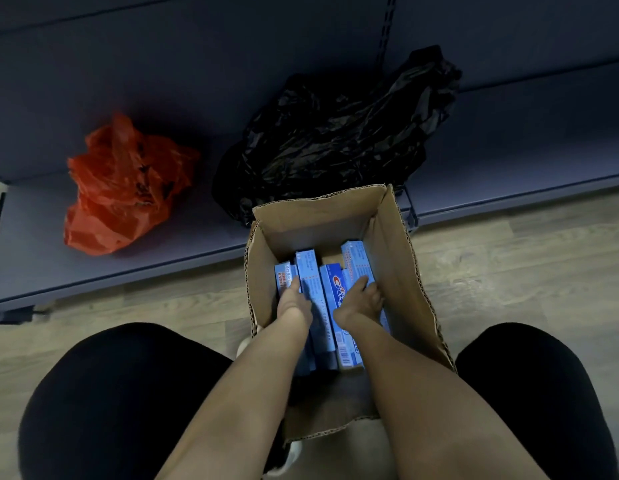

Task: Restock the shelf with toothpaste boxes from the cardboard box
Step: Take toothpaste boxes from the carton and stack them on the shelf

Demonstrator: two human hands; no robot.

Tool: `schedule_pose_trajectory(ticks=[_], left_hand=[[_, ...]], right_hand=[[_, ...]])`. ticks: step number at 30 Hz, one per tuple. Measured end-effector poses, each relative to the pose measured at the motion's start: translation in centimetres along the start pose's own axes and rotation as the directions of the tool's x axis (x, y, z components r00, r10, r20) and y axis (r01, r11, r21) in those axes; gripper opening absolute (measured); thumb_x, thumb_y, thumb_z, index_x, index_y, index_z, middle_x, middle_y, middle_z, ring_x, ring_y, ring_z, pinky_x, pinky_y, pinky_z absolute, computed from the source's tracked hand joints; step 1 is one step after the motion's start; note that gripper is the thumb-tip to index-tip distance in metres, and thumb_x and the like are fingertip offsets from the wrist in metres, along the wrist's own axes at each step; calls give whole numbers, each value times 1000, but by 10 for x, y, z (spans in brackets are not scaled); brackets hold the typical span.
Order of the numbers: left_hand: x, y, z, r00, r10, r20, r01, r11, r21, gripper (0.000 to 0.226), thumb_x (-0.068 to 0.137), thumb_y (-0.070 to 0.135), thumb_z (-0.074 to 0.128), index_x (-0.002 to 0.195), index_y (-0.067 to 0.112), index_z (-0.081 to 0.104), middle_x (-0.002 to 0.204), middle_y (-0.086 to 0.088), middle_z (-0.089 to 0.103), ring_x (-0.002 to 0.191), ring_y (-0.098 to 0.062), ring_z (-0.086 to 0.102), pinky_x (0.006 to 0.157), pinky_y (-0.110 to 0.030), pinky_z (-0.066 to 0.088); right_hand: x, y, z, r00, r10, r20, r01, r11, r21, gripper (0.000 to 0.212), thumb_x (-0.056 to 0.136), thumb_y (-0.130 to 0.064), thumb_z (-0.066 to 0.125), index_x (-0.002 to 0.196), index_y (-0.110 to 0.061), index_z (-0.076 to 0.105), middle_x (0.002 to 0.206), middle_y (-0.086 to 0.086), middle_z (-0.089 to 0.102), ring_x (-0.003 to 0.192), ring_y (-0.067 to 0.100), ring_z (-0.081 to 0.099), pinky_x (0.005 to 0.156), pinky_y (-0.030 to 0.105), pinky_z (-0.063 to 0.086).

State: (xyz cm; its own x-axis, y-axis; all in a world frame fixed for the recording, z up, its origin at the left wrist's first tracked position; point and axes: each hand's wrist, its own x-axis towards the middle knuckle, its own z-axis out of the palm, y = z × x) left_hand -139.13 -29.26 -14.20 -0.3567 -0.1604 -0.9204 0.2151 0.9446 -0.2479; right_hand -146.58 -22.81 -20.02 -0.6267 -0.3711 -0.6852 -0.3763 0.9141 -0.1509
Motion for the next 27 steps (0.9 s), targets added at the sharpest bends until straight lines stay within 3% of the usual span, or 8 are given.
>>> schedule_pose_trajectory(ticks=[6, 10, 13, 16, 21, 27], left_hand=[[-2, 1, 2, 1000, -2, -8, 3, 998, 64, 42, 99, 33, 41, 138, 18, 43, 145, -2, 42, 138, -23, 30, 117, -43, 9], [-1, 4, 1, 999, -1, -32, 4, 995, 98, 45, 99, 38, 38, 140, 20, 39, 146, -2, 39, 136, -22, 32, 110, -32, 18], [-3, 5, 4, 1000, 7, -12, -5, 989, 149, 48, 100, 41, 35, 143, 19, 35, 147, -2, 37, 137, -22, 30, 110, -31, 17], [-2, 4, 8, 1000, 8, 9, -10, 980, 196, 54, 99, 44, 33, 146, 19, 27, 151, 0, 31, 141, -21, 22, 114, -34, 11], [-2, 1, 6, 999, 32, 33, -39, 965, 260, 56, 99, 46, 31, 148, 18, 26, 154, -1, 26, 145, -23, 14, 118, -42, 3], [-7, -3, 3, 998, 40, 50, -48, 984, 173, 55, 99, 45, 35, 147, 21, 28, 155, -2, 25, 145, -25, 13, 117, -49, -3]], right_hand=[[-2, -10, -1, 998, 28, 53, -27, 999, -21, 97, 81, -27, 69, 149, -3, 3, 150, 20, 11, 141, 37, 11, 119, 44, 7], [-1, -14, -2, 999, 23, 37, -26, 997, 69, 77, 79, -26, 70, 140, -6, 27, 147, 15, 13, 137, 35, 19, 117, 43, 15], [-4, -11, -1, 998, -33, 61, 28, 996, 86, 70, 81, -17, 67, 137, -11, 26, 150, 14, 7, 137, 31, 19, 114, 37, 22], [-5, -8, 5, 997, -51, 54, 47, 996, 75, 66, 84, -9, 61, 137, -15, 23, 151, 15, 8, 137, 31, 19, 112, 39, 26], [2, -4, 13, 998, -29, -48, 32, 997, 63, 52, 96, -9, 40, 142, -20, 20, 141, 16, 26, 127, 36, 32, 107, 48, 31], [9, -2, 17, 996, -32, -81, 36, 998, 48, 63, 97, -9, 42, 150, -14, 7, 140, 18, 28, 123, 33, 41, 97, 40, 41]])
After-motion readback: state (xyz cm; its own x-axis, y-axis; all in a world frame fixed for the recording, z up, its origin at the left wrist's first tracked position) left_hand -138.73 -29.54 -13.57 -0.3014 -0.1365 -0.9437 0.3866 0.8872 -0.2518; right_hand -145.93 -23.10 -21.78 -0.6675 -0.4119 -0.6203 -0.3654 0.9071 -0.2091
